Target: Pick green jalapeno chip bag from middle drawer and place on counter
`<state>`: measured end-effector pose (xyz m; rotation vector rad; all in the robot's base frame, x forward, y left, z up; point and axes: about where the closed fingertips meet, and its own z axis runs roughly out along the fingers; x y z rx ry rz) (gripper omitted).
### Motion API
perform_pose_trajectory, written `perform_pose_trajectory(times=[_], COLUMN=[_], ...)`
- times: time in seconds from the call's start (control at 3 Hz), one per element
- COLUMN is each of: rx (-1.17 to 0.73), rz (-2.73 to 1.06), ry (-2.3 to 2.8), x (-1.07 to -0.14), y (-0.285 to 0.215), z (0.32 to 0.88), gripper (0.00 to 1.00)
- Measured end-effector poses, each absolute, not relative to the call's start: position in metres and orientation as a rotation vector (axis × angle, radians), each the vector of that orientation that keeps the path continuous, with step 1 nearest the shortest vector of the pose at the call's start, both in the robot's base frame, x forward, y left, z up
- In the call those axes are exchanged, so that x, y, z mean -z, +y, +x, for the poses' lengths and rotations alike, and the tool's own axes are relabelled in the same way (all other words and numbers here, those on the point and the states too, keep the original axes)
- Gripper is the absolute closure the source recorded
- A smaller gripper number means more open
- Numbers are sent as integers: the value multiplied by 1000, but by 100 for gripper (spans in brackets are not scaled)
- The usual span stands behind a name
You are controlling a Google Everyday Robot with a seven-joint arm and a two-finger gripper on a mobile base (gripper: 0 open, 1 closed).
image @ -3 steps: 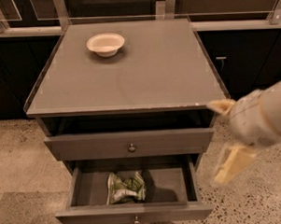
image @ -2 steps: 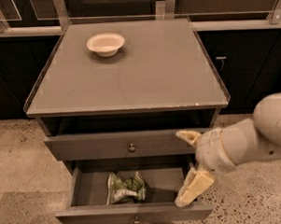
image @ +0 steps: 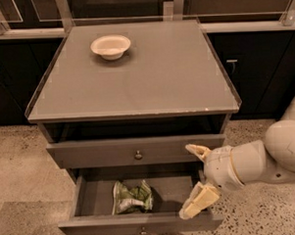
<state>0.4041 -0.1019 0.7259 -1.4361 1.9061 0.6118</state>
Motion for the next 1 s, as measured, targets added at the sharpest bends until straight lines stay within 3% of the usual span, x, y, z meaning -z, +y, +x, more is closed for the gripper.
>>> perform_pose_trajectory(times=[1.0], rx=[-697], rz=[-1219], ry=[1958], x=[-577], y=[-86], z=[427], gripper=[0])
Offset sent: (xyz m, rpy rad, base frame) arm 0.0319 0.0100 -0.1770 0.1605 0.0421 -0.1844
